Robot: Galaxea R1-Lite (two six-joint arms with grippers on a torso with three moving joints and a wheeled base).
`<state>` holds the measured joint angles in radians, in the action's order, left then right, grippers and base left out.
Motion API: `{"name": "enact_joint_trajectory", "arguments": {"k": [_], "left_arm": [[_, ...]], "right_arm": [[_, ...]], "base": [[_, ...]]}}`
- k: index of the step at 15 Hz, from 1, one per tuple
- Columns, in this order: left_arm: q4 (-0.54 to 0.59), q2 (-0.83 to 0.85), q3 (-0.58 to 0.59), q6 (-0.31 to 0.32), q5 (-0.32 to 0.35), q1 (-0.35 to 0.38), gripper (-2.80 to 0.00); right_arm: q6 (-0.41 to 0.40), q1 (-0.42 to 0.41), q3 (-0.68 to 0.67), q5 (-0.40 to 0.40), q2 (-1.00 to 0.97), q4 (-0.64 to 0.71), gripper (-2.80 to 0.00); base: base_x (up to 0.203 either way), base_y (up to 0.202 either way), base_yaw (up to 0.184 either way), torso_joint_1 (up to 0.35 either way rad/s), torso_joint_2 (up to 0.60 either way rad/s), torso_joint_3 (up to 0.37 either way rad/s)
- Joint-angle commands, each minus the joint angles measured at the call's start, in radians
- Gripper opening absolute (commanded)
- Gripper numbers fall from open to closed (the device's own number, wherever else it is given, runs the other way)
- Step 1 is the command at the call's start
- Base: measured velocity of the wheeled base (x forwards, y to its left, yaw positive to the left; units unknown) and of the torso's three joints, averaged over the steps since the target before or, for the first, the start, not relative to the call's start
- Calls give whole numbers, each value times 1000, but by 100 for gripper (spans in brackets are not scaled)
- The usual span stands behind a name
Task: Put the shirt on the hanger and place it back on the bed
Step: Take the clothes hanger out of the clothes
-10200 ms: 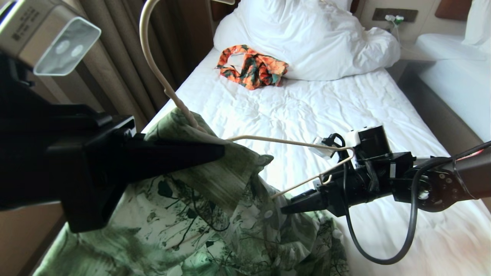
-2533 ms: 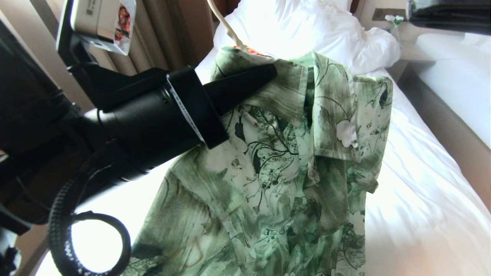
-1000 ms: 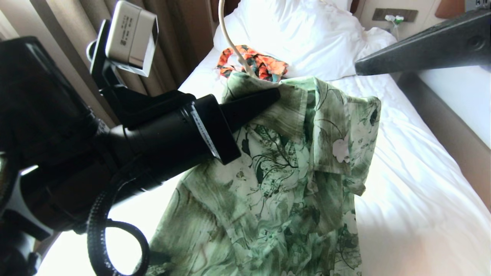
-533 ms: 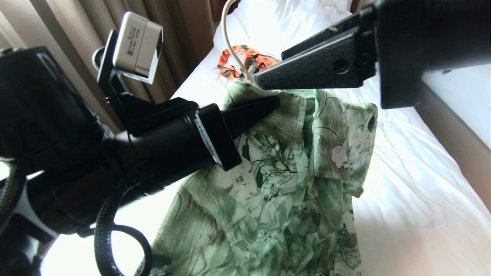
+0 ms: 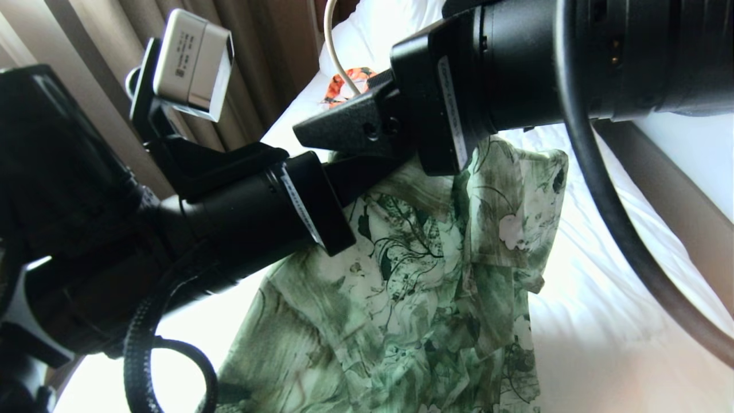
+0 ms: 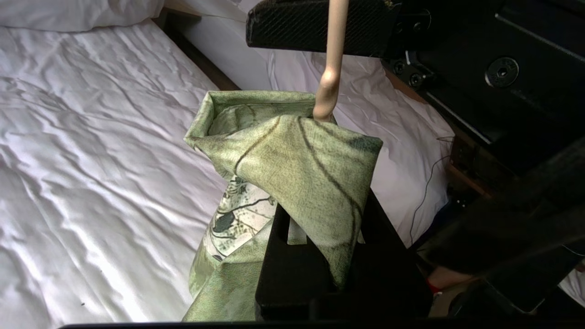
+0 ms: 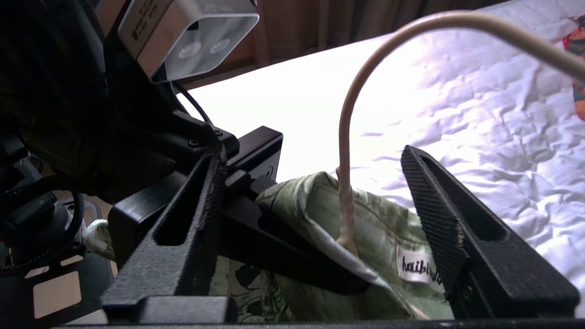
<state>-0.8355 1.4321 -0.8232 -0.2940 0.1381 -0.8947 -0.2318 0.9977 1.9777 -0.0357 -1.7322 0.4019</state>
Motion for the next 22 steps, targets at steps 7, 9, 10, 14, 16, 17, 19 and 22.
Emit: {"name": "enact_joint_trajectory", "arguments": {"k": [7,9,10,14,16,17,19,22], "left_arm": [[-5,-12,1,-1,3,-3,-280],[-1,-32,10,3,3,-4,-280],[1,-46,18,5,5,-4,-280],[36,-66,43,56,3,-3,-280],[95,-75,25,61,0,-3,-280],[99,-77,24,61,0,-3,-280],[98,-82,32,62,2,-3,0],[98,-102,44,62,10,-4,0]], "right_arm": [[-1,2,0,2,-40,-48,-280],[-1,2,0,3,-46,-58,-280],[-1,1,0,3,-46,-69,-280],[-1,-1,0,17,-52,-121,-280],[3,-1,0,16,-52,-121,-280],[3,-1,0,17,-52,-123,-280],[3,-1,0,17,-47,-123,-280],[3,-4,0,17,-41,-123,-280]], "base": [[0,0,0,0,0,0],[0,0,0,0,0,0],[0,0,0,0,0,0],[0,0,0,0,0,0],[0,0,0,0,0,0],[0,0,0,0,0,0],[0,0,0,0,0,0],[0,0,0,0,0,0]]}}
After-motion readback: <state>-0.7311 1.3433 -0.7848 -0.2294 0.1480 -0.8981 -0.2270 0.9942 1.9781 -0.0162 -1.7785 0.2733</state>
